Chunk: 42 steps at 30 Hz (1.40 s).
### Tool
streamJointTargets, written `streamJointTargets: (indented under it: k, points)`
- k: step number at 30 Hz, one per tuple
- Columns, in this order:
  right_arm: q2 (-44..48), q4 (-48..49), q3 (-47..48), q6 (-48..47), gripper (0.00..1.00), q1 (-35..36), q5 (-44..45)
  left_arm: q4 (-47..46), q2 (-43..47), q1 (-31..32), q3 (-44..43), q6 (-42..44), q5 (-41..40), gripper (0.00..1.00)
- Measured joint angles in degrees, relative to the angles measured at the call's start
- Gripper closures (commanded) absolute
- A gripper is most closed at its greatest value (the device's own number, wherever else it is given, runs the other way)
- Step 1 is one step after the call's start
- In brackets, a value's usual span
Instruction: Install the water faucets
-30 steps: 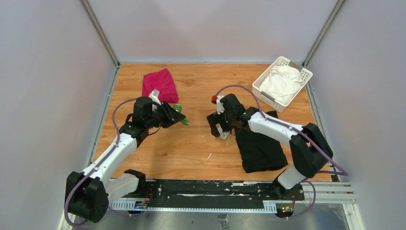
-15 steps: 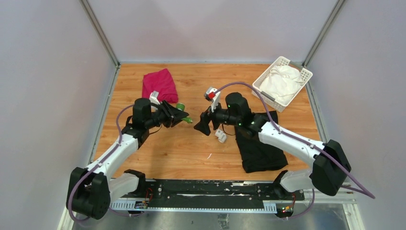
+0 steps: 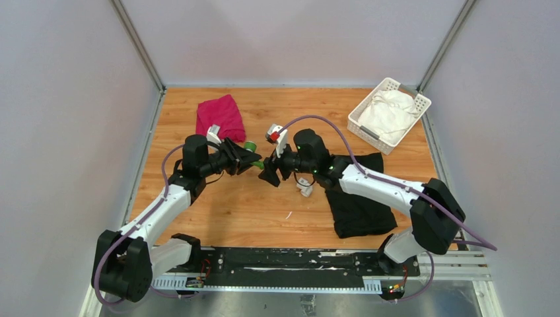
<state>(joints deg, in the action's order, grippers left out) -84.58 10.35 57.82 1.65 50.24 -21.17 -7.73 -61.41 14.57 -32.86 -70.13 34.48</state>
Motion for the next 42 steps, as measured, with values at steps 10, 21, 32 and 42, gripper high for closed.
streamJointTargets:
  k: [10, 21, 32, 42]
  points:
    - [-4.02, -1.57, 5.66, -3.08, 0.58, 0.00, 0.22, 0.00, 0.00, 0.00, 0.00, 0.07, 0.33, 1.00]
    - [-5.01, -2.47, 5.73, -3.23, 0.53, 0.02, 0.20, -0.02, 0.00, -0.15, 0.00, 0.28, 0.46, 1.00]
    - [-5.03, -2.67, 5.73, -2.91, 0.98, 0.04, 0.24, -0.15, 0.00, -0.20, 0.00, 0.31, 0.46, 1.00]
    - [-4.83, -3.80, 5.77, -4.55, 1.00, 0.04, -0.37, 0.17, 0.00, -0.22, 0.00, 0.31, 1.51, 0.58]
